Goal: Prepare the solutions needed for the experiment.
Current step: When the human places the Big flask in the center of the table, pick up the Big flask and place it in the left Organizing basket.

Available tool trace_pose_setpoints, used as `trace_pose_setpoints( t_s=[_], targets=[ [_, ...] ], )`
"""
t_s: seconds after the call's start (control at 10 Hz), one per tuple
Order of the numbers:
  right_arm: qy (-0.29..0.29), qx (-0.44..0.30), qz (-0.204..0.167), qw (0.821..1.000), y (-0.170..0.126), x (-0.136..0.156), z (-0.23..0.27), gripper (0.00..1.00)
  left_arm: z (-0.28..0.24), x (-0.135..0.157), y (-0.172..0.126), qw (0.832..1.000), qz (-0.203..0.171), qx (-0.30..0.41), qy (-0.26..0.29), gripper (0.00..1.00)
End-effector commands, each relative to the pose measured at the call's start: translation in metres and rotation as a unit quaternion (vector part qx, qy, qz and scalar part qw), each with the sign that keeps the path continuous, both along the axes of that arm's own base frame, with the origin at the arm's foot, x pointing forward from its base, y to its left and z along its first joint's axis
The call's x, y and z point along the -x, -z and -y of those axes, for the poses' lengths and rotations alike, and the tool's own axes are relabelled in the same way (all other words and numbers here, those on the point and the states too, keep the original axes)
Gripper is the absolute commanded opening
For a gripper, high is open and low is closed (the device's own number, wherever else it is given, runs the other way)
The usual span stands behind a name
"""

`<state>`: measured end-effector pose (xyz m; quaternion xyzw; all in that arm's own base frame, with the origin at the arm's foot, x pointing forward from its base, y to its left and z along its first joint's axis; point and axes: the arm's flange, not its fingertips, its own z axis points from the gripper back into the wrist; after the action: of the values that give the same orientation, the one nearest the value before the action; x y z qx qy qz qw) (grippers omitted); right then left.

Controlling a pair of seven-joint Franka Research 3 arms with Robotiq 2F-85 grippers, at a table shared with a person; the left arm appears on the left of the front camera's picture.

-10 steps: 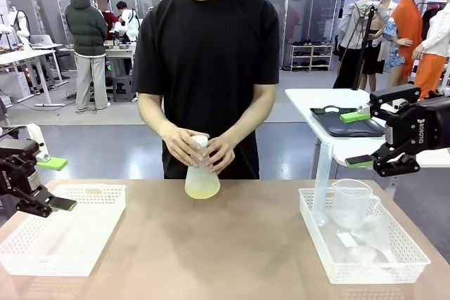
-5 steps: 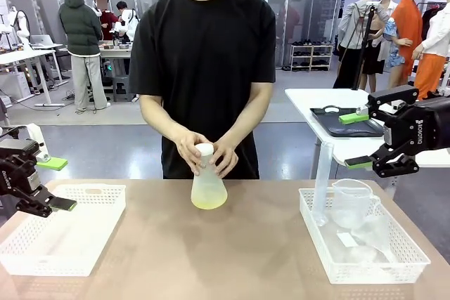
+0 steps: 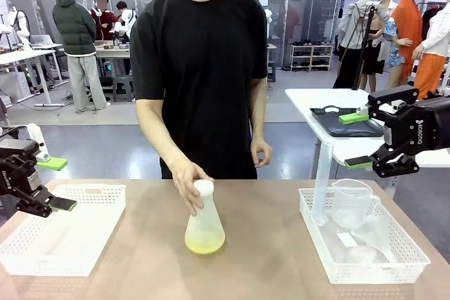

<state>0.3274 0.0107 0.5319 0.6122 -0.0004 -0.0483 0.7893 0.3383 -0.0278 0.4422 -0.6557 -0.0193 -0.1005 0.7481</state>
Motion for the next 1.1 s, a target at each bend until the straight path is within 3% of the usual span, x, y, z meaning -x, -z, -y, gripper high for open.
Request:
trace_pose_setpoints(
  t_s=[0.0, 1.0],
  targets=[
    [-0.003, -0.006, 0.007, 1.0, -0.0013, -0.0003, 0.0002, 0.85, -0.0019, 0.0017, -0.0012, 1.0, 0.003, 0.002, 0.005, 1.0],
    [-0.003, -0.006, 0.007, 1.0, -0.0013, -0.0003, 0.0002, 0.85, -0.0019, 0.0017, -0.0012, 1.0, 0.003, 0.002, 0.005, 1.0]
  ],
)
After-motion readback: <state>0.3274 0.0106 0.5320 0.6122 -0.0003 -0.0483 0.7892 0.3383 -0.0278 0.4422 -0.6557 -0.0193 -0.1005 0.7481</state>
